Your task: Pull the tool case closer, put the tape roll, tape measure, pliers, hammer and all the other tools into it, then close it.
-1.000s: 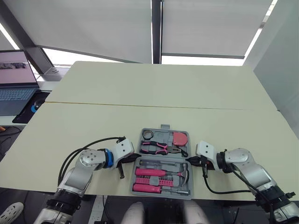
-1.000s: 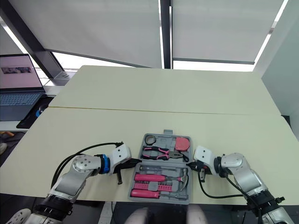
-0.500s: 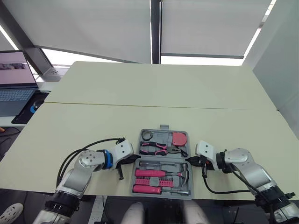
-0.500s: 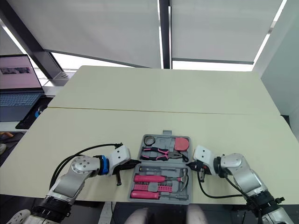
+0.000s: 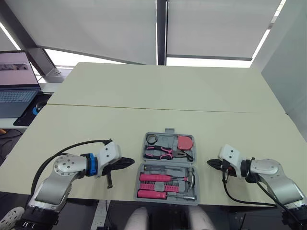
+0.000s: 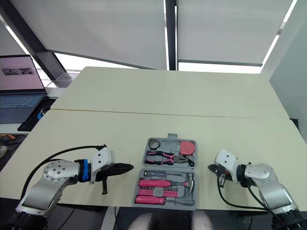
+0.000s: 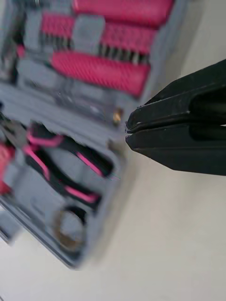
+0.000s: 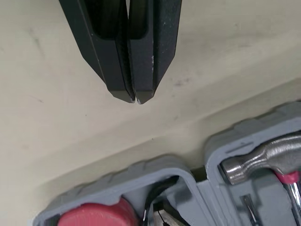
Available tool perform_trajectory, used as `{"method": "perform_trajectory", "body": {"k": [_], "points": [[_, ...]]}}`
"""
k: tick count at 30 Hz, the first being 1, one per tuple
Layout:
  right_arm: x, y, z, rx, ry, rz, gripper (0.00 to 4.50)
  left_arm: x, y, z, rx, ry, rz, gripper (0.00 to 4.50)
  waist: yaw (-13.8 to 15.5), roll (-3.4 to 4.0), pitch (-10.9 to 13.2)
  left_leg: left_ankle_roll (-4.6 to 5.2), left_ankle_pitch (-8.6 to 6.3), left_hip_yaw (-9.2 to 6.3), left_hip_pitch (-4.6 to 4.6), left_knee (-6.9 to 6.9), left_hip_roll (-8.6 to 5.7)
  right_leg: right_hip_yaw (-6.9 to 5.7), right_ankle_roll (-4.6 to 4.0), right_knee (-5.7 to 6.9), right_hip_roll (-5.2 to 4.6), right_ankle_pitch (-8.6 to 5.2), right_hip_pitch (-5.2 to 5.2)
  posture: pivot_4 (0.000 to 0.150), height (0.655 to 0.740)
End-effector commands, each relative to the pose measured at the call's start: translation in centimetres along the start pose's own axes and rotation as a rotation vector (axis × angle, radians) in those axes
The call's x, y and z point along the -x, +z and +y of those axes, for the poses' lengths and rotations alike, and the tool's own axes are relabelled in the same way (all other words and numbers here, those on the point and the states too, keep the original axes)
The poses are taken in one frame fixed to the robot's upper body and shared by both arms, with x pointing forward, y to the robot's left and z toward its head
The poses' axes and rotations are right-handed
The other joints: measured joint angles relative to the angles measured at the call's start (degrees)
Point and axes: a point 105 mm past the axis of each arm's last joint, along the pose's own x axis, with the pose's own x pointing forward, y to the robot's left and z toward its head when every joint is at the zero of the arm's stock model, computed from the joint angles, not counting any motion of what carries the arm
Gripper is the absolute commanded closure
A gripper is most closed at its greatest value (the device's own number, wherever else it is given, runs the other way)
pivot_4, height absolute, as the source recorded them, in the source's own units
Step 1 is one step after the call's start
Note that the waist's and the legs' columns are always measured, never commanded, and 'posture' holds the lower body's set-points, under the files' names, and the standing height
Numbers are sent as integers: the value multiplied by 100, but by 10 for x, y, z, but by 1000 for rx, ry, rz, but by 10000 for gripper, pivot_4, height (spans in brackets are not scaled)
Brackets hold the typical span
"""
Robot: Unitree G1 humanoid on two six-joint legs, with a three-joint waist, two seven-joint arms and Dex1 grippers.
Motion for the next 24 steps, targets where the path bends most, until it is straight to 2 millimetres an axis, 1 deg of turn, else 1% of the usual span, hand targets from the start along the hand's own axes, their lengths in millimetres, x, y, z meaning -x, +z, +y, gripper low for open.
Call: {"method": "perform_trajectory", "body": {"k": [1,5,9,11,15,19,21,24], "points": [[3,7,-2,32,-33,-41,44608,-22,6,-27,-57,-144,-4,45000,-2,1,1,0,0,0,0,-2,0,-1,0,0,2,0,0,1500,7400],[2,9,0,56,-52,-78,44608,-43,1,-37,-100,-182,23,45000,-4,1,2,1,0,1,2,-1,9,-4,0,4,18,0,-1,1500,7400],[2,6,2,56,-56,-70,44608,-62,-2,-38,-124,-188,28,45000,-3,1,2,2,0,6,5,1,8,-5,0,10,24,0,0,1500,7400],[2,6,4,62,-55,-67,44608,-68,-5,-38,-132,-198,43,45000,-3,0,2,3,0,7,5,1,4,-6,0,11,27,0,0,1500,7400],[6,6,5,84,-49,-58,44608,-73,-11,-40,-159,-225,73,45000,-2,2,1,3,0,7,7,0,5,-6,0,11,27,-1,0,1500,7400],[11,6,-2,92,-71,-52,44608,-72,-15,-39,-179,-235,80,45000,-2,3,0,3,0,7,11,1,5,-5,0,11,26,-1,4,1500,7400],[12,6,-5,91,-80,-52,44608,-72,-14,-38,-189,-237,69,45000,-2,3,0,3,0,7,12,1,5,-5,1,11,26,-1,5,1500,7400],[11,7,-7,89,-87,-56,44608,-71,-6,-39,-221,-242,29,45000,-1,3,0,3,0,7,12,1,5,-5,1,11,26,-1,5,1500,7400]]}}
